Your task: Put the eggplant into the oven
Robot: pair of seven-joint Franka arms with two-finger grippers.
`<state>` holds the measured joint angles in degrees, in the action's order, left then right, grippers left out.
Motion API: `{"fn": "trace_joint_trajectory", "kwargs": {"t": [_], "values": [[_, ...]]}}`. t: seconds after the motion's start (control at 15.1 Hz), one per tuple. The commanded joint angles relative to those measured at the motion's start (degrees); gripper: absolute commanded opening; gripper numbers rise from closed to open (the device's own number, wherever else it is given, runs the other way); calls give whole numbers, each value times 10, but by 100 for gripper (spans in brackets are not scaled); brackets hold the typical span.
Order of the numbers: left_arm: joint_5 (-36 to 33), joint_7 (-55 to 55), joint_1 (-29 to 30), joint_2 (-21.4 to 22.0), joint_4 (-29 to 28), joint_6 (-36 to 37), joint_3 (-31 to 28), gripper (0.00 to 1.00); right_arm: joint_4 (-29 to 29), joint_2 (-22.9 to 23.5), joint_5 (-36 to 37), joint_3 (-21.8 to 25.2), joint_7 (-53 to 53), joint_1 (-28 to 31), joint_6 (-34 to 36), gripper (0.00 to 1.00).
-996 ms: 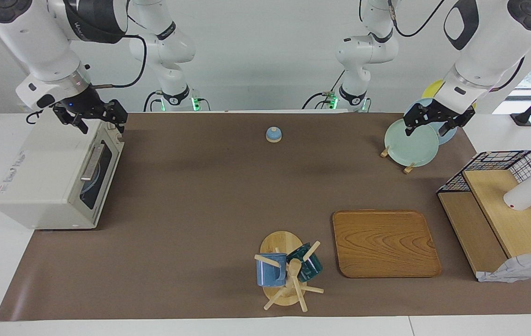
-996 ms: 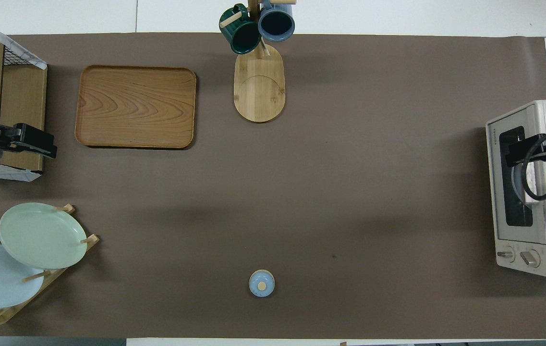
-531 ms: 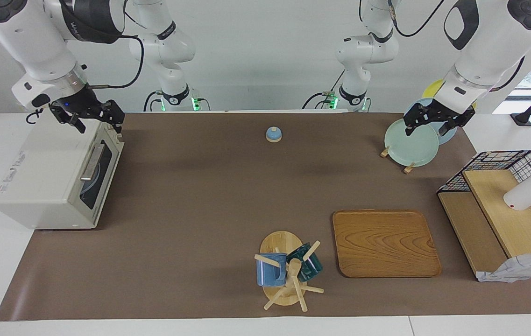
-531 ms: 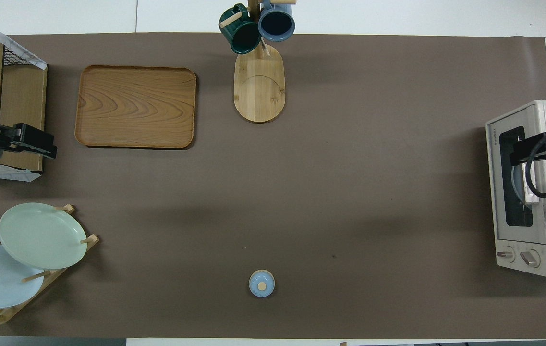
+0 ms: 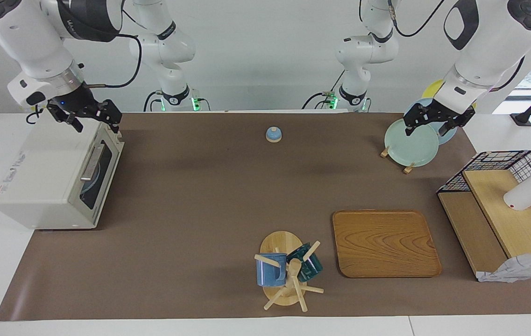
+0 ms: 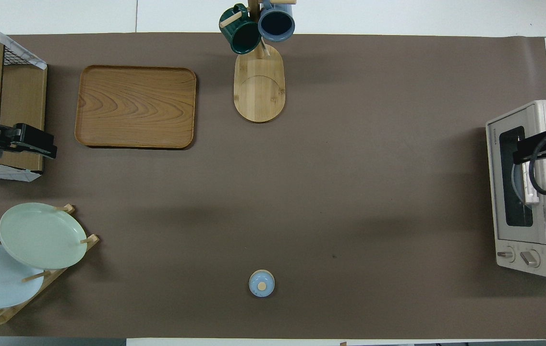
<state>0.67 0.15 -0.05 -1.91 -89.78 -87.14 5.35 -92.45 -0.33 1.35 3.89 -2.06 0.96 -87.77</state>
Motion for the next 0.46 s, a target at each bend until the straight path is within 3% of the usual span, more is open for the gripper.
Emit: {"fn": "trace_joint_trajectory", "kwargs": {"t": [0.0, 0.4], "values": [[-11, 4, 8, 5, -6, 6, 7, 100, 9, 4, -13, 4, 8, 0, 6, 100], [-11, 4, 8, 6, -6, 6, 7, 100, 10, 3, -13, 2, 3, 1, 5, 100]]}}
